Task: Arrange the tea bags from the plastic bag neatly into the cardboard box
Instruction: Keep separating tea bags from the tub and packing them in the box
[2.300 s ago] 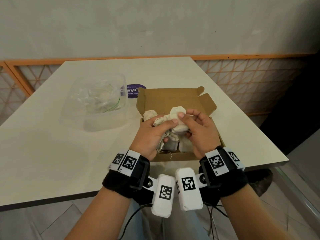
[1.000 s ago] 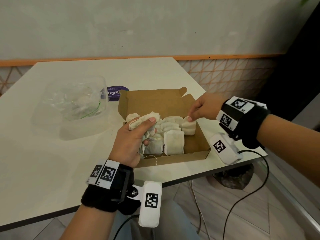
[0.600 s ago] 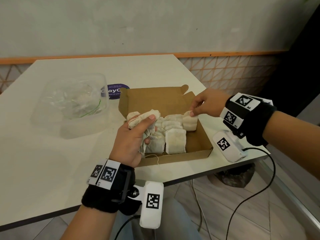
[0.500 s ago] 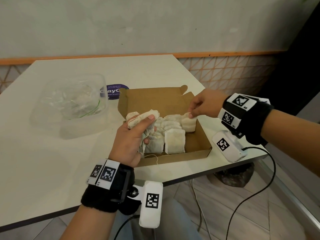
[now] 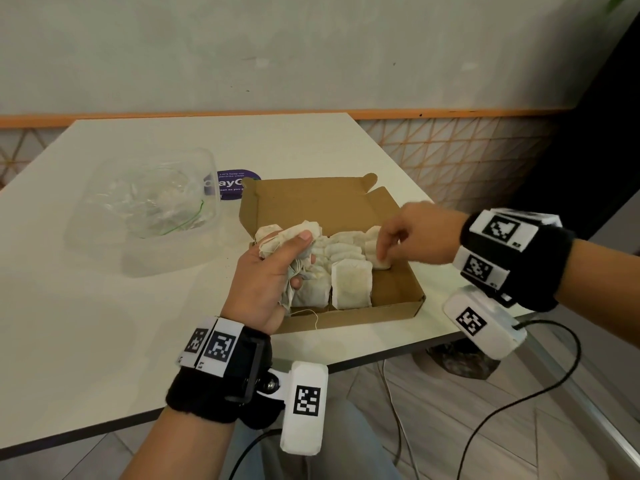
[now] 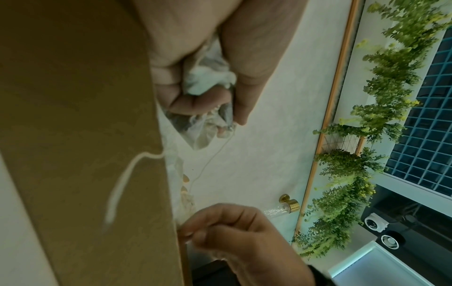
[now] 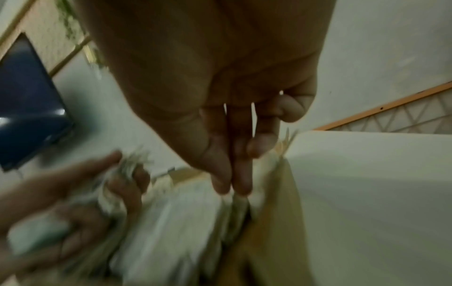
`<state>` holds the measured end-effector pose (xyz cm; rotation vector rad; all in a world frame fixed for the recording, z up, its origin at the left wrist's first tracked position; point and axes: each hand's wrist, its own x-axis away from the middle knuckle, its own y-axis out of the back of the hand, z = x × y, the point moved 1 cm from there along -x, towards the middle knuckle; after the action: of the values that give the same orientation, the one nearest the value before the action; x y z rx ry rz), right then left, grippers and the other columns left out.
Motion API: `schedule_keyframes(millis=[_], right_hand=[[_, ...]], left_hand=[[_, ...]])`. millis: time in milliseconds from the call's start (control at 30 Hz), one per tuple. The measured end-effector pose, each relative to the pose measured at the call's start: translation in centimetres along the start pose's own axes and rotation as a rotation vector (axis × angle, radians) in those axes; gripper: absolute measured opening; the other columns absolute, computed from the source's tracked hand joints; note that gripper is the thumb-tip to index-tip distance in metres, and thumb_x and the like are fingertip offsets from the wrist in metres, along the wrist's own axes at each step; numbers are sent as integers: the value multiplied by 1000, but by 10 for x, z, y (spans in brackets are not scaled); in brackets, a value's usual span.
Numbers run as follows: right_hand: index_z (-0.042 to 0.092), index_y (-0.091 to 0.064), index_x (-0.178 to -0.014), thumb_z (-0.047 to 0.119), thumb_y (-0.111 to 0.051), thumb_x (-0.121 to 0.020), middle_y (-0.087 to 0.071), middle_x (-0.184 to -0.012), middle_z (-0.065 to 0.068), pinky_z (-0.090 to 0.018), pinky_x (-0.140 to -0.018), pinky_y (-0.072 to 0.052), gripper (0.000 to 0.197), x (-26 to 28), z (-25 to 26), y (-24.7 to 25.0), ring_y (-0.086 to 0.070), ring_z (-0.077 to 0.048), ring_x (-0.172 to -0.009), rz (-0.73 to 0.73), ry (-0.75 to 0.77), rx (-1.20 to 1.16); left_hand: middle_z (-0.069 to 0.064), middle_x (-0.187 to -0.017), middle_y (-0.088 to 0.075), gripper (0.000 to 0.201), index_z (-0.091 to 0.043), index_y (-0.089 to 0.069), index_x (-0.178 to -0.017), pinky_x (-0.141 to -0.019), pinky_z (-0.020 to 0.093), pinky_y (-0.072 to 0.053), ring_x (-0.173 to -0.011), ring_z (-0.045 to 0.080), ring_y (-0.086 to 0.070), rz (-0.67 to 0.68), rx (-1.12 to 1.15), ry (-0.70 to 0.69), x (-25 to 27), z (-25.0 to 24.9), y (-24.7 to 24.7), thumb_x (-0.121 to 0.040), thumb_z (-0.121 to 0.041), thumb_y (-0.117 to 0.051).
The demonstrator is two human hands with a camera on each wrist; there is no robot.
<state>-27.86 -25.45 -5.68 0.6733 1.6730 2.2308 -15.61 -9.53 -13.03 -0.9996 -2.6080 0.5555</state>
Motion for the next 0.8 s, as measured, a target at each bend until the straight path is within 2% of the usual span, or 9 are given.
schedule_keyframes(millis=[167, 267, 333, 400, 467, 533, 633, 733, 800], right_hand=[[22, -68, -110, 12, -51, -89, -67, -109, 6, -16, -79, -38, 29, -7, 1, -12, -52, -6, -88, 54, 20, 144], [26, -69, -100, 16, -56, -87, -66, -93, 9, -13, -66, -37, 21, -12, 7, 3, -53, -7, -81, -33, 17, 52], [27, -67, -97, 20, -67, -81, -64, -84, 12, -14, -66, -38, 17, -10, 20, 11, -54, -5, -75, -122, 95, -206], [30, -63, -106, 27, -76, -73, -64, -94, 11, -20, -76, -44, 35, -6, 39, 10, -57, -6, -78, -132, 192, -418], [32, -59, -113, 30, -79, -69, -60, -104, 10, -22, -79, -47, 48, -5, 57, 0, -58, -9, -83, -107, 249, -421], [26, -62, -110, 24, -77, -73, -60, -103, 7, -14, -75, -45, 40, -8, 65, -11, -57, -4, -80, -100, 284, -390], [20, -70, -97, 25, -70, -81, -65, -84, 11, -6, -69, -43, 17, -15, 61, -11, -57, 7, -71, -173, 262, -415], [22, -72, -87, 26, -68, -83, -71, -85, -3, -26, -81, -48, 7, -18, 51, -3, -61, -9, -76, -249, 205, -572], [17, -73, -84, 28, -68, -82, -69, -81, -12, -28, -75, -45, 12, -17, 45, 5, -55, -16, -72, -319, 187, -636]], left_hand=[[3, -85, -65, 28, -2, -64, -109, -39, 15, -34, -67, 10, -55, 21, 12, 15, 2, -1, 0, -86, -18, -65], [6, -93, -68, 40, -1, -64, -114, -39, 15, -36, -68, 10, -55, 6, 14, 66, 0, -3, 0, -88, -31, -62], [7, -97, -70, 44, -3, -65, -113, -39, 16, -35, -66, 10, -54, -4, 3, 112, -1, -4, 0, -89, -39, -58], [12, -95, -70, 49, -4, -67, -112, -37, 15, -34, -61, 11, -52, 16, 6, 138, -1, -5, -1, -89, -46, -55], [16, -95, -68, 60, -4, -65, -114, -35, 14, -31, -57, 10, -50, 77, 9, 150, -1, -6, -1, -85, -54, -52], [14, -89, -64, 64, -8, -65, -114, -34, 14, -28, -58, 9, -49, 158, 21, 164, 0, -7, -1, -79, -60, -52], [2, -75, -62, 40, -14, -66, -105, -34, 12, -27, -59, 8, -54, 230, 4, 136, 3, -9, -2, -80, -44, -60], [1, -70, -64, 7, -12, -64, -92, -33, 12, -25, -57, 8, -58, 199, 6, 117, 7, -10, -3, -89, -12, -57], [2, -72, -64, 13, -11, -64, -92, -33, 13, -24, -56, 8, -59, 165, 13, 129, 7, -11, -4, -91, -7, -51]])
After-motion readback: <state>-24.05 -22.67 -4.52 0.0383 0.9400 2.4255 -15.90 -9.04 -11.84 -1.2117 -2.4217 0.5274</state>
